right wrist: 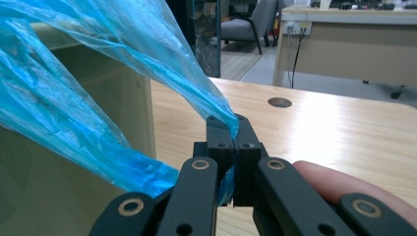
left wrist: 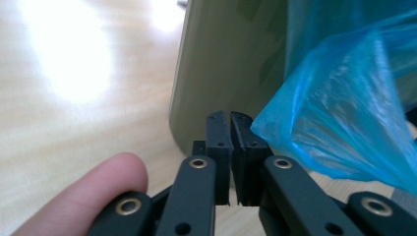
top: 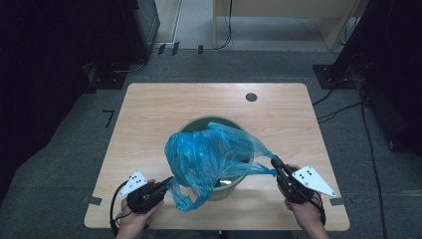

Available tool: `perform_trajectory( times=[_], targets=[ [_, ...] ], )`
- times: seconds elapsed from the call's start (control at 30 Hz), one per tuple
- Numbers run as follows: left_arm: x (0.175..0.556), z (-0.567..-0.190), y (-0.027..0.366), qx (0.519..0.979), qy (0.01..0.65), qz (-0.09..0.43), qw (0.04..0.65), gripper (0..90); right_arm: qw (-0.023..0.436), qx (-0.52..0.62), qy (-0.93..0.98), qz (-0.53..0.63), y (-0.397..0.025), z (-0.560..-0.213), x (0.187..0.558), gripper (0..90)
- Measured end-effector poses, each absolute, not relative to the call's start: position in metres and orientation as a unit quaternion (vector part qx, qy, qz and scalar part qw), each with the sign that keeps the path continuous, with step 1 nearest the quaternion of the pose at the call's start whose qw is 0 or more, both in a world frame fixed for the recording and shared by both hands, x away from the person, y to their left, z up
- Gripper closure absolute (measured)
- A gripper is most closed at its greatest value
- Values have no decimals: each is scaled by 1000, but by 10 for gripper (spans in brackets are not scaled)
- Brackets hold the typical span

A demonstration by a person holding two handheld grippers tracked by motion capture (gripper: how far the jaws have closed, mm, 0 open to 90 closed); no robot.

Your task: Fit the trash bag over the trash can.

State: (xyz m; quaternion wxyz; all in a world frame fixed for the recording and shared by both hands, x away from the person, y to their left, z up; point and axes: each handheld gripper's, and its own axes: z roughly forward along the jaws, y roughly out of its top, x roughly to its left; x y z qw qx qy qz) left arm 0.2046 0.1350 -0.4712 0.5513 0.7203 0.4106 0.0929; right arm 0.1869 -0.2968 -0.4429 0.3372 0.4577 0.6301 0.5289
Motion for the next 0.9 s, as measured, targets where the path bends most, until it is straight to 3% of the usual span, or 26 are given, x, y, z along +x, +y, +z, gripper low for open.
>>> perform_trajectory(
  times=[0.17, 0.3, 0.5, 0.63, 0.7, 0.9],
  targets=[
    [206, -472, 149, 697, 446, 153, 540, 611, 346, 447, 623, 541, -296, -438, 183, 900],
    [212, -478, 158, 692, 478, 173, 513, 540, 348, 449, 620, 541, -297, -438, 183, 900],
    [211, -474, 162, 658, 502, 197, 525, 495, 350, 449, 618, 543, -297, -437, 182, 900],
    [204, -460, 162, 633, 496, 237, 546, 485, 353, 445, 619, 542, -295, -437, 182, 900],
    [194, -447, 163, 598, 489, 276, 572, 511, 353, 445, 619, 543, -294, -437, 181, 900],
    [181, -424, 154, 585, 456, 290, 605, 504, 355, 442, 620, 542, -293, -436, 181, 900]
  ],
)
